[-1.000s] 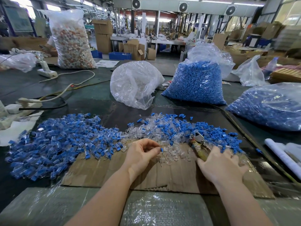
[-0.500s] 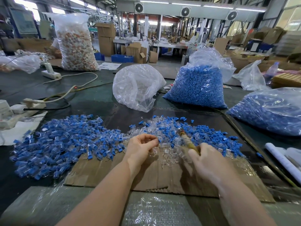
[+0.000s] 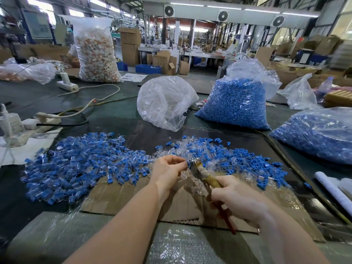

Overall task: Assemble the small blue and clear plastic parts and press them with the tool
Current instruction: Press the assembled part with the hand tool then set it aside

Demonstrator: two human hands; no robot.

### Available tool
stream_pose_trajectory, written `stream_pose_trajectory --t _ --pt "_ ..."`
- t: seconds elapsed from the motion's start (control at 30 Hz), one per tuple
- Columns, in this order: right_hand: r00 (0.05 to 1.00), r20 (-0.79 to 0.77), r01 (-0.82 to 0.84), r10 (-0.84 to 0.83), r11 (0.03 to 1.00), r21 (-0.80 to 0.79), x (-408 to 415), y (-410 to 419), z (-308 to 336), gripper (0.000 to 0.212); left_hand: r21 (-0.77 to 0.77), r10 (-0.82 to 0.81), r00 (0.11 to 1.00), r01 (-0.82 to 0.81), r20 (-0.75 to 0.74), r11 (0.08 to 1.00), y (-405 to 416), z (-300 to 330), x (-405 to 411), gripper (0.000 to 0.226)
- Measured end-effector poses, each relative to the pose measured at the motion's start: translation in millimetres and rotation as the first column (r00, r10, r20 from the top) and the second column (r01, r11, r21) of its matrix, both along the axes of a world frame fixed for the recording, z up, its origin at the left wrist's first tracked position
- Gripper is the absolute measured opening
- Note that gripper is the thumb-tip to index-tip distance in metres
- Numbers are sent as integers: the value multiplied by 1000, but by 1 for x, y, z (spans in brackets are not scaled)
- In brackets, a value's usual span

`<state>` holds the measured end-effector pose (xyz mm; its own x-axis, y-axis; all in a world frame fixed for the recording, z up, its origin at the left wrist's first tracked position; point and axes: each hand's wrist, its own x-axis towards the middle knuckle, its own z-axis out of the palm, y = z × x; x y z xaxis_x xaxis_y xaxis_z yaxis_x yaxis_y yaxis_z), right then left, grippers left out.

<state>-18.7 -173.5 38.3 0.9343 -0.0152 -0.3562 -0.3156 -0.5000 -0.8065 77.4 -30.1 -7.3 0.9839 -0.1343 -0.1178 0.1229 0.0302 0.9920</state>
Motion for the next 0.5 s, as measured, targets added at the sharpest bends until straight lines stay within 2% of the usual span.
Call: stream_pose_trajectory --t 0.5 --pt "999 -26 -45 45 999 2 0 -4 7 15 8 70 997 -70 -31 998 -8 8 -5 7"
